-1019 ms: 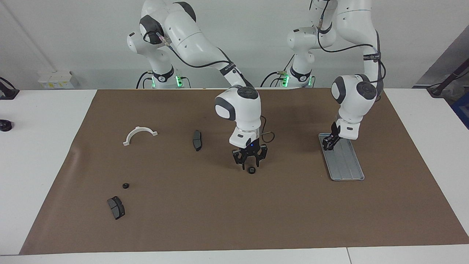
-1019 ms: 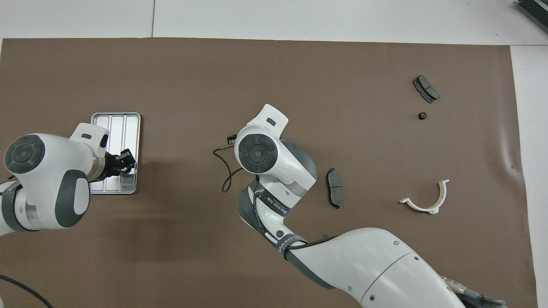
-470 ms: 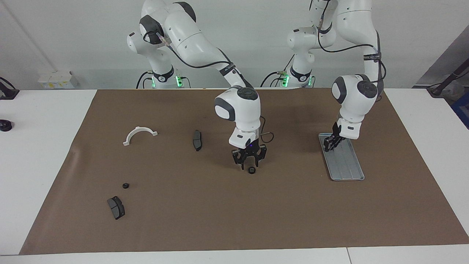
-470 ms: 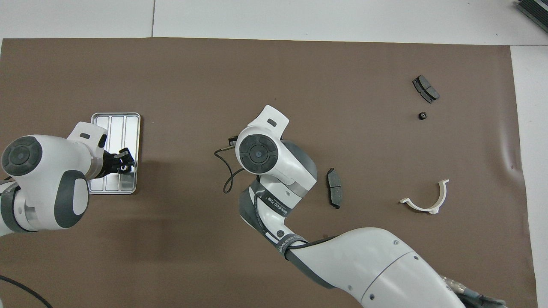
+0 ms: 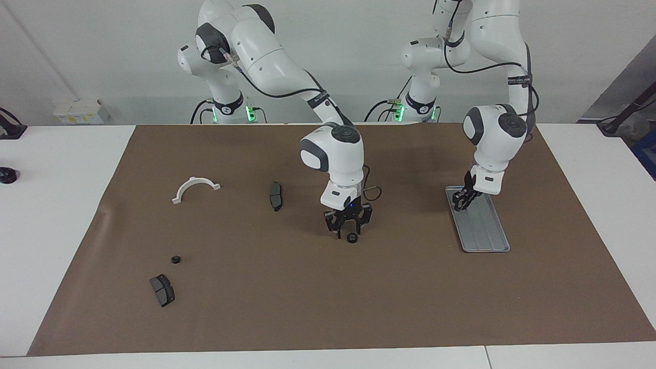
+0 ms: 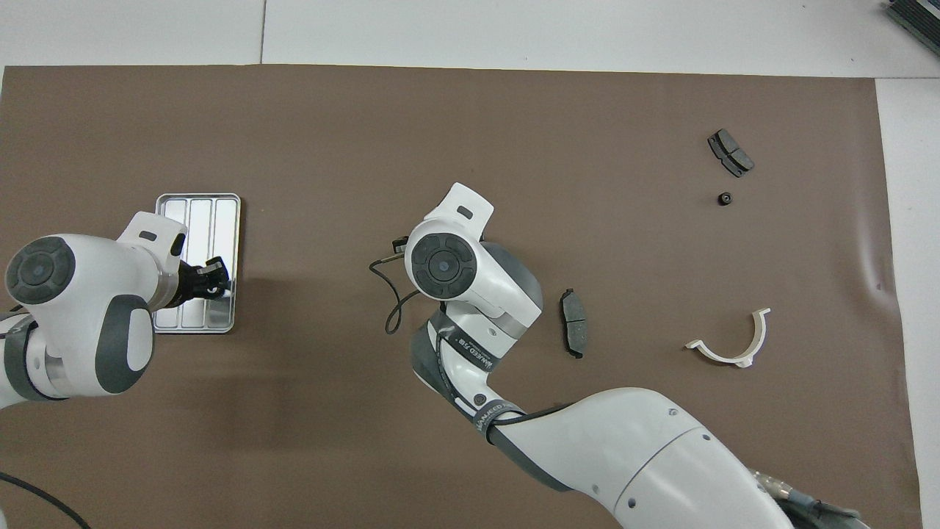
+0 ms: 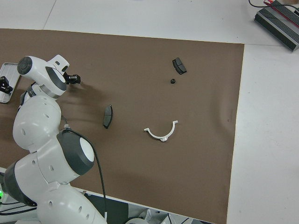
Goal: Place bearing gear from tray to pile
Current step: 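Grasp the second gear with the right gripper while the left gripper grasps last gear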
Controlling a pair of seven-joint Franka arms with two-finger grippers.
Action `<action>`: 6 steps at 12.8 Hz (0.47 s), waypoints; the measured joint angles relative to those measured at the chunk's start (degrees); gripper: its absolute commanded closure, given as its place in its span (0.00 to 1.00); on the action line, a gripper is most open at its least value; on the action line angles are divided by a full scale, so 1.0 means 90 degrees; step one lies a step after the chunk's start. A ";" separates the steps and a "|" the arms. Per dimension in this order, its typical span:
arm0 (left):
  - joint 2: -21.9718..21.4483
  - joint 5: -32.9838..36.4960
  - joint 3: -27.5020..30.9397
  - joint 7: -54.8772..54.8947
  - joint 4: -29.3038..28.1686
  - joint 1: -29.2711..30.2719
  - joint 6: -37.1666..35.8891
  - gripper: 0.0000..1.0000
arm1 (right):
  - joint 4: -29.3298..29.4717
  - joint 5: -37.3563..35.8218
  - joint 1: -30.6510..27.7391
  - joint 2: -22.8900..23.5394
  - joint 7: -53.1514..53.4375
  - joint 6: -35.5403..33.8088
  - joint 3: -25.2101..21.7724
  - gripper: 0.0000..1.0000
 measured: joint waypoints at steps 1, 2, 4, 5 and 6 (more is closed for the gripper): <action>0.0000 0.0000 0.0000 0.0010 -0.0002 0.0000 0.0007 1.00 | 0.0000 0.0000 0.0011 0.0011 0.0000 0.0011 0.0002 0.37; 0.0000 0.0000 -0.0001 0.0021 0.0001 0.0000 0.0009 1.00 | 0.0000 0.0000 0.0016 0.0013 -0.0001 0.0015 0.0004 0.37; 0.0003 0.0000 -0.0007 0.0033 0.0057 -0.0001 -0.0028 1.00 | 0.0000 -0.0002 0.0017 0.0013 -0.0001 0.0052 0.0004 0.42; 0.0003 0.0000 -0.0010 0.0061 0.0180 -0.0002 -0.0165 1.00 | 0.0000 -0.0003 0.0017 0.0013 -0.0002 0.0090 0.0004 0.48; 0.0001 -0.0001 -0.0011 0.0118 0.0383 -0.0002 -0.0416 1.00 | 0.0000 -0.0005 0.0016 0.0013 -0.0004 0.0103 0.0004 0.50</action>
